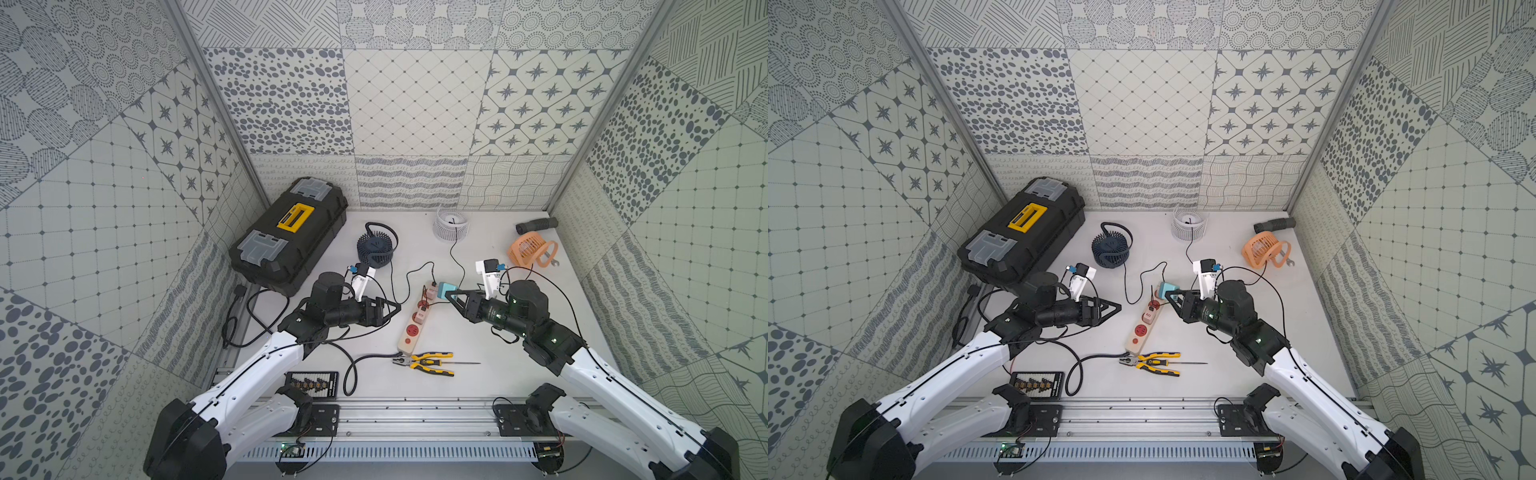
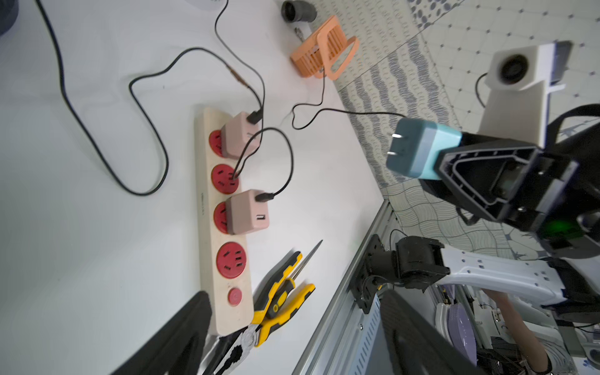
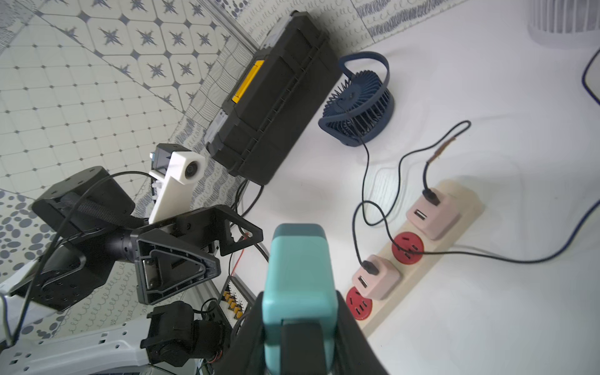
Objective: Plug the desk fan into the power strip
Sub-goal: Adjust the socket at the center of the board.
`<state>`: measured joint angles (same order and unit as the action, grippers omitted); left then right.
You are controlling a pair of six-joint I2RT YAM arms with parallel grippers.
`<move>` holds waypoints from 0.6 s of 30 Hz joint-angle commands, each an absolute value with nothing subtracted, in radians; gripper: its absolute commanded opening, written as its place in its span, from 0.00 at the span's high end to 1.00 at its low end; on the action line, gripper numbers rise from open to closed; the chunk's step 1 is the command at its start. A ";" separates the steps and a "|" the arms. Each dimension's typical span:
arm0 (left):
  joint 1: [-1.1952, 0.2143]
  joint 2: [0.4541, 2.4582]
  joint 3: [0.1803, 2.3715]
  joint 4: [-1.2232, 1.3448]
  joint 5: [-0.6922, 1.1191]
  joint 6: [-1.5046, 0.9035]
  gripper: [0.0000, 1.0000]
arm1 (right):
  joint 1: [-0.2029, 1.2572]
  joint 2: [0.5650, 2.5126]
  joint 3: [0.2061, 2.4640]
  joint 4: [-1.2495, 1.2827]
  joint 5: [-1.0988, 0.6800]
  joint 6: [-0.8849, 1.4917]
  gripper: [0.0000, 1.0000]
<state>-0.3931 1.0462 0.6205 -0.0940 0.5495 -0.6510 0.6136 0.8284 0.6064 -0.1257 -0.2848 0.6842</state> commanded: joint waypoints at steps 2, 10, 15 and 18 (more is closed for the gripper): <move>-0.432 1.135 0.593 -0.240 0.483 -0.570 0.18 | 0.653 0.839 0.586 -0.142 -0.218 0.688 1.00; -0.496 1.270 0.583 -0.205 0.477 -0.573 0.20 | 0.731 0.850 0.564 -0.160 -0.123 0.732 1.00; -0.514 1.334 0.568 -0.151 0.505 -0.590 0.21 | 0.755 0.871 0.564 -0.161 -0.103 0.744 1.00; -0.535 1.386 0.571 -0.100 0.519 -0.604 0.25 | 0.763 0.878 0.566 -0.162 -0.089 0.749 1.00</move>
<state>-0.5121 1.3247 0.5724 -0.1776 0.4988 -0.6086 0.7532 0.8745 0.5697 -0.1921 -0.1242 0.7341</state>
